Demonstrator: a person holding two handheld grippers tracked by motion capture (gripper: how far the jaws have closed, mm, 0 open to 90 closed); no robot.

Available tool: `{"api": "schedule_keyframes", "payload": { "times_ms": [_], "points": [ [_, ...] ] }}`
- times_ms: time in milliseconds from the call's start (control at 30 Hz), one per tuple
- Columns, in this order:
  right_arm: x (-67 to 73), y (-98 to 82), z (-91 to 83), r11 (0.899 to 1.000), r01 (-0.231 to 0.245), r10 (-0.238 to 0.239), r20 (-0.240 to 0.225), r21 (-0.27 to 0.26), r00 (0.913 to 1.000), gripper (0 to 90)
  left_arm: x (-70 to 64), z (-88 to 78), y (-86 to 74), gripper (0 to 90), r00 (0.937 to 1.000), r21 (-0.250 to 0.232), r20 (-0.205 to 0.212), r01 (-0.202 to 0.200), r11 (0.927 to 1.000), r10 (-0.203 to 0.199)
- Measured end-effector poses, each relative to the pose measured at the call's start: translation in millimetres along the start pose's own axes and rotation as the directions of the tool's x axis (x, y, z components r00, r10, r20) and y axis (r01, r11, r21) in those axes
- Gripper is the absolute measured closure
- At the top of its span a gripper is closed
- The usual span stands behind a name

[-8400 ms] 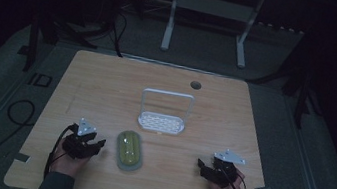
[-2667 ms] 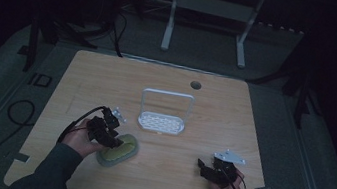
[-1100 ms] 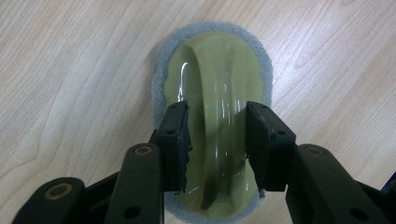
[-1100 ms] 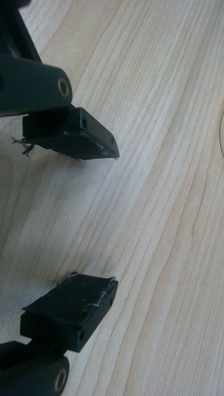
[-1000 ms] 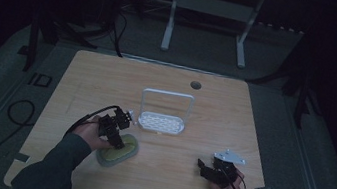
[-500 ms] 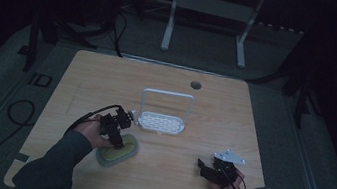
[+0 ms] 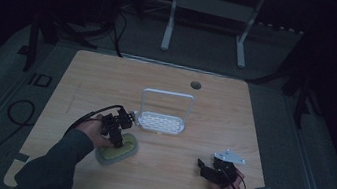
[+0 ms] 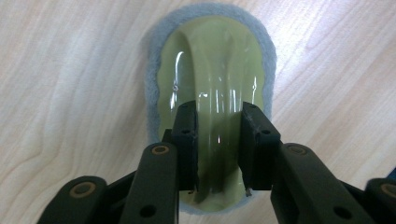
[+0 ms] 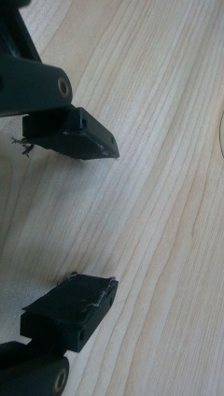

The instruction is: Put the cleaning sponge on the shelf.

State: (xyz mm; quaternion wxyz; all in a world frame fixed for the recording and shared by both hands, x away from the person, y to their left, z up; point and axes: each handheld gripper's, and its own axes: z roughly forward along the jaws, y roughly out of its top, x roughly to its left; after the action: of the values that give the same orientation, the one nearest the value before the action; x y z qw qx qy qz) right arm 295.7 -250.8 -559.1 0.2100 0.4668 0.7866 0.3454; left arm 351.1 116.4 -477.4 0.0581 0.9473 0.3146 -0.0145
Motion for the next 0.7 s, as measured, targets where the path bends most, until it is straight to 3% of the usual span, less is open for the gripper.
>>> {"api": "schedule_keyframes", "payload": {
  "times_ms": [233, 467, 700],
  "points": [
    [0.0, 0.0, 0.0, 1.000, 0.000, 0.000, 0.000, 0.000, 1.0000, 30.6, 0.2, -1.7, -0.8, 71.3, 0.9997, 0.007, -0.016, -0.018, 0.9998, 0.019],
    [0.0, 0.0, 0.0, 1.000, 0.000, 0.000, 0.000, 0.000, 1.0000, 30.6, 0.4, -10.3, -0.1, 71.4, 0.9982, -0.032, -0.054, -0.029, 0.9990, 0.027],
    [0.0, 0.0, 0.0, 1.000, 0.000, 0.000, 0.000, 0.000, 1.0000, 30.6, 0.5, -16.2, 0.9, 71.4, 0.9980, -0.049, -0.046, -0.044, 0.9978, 0.042]
  ]
}}
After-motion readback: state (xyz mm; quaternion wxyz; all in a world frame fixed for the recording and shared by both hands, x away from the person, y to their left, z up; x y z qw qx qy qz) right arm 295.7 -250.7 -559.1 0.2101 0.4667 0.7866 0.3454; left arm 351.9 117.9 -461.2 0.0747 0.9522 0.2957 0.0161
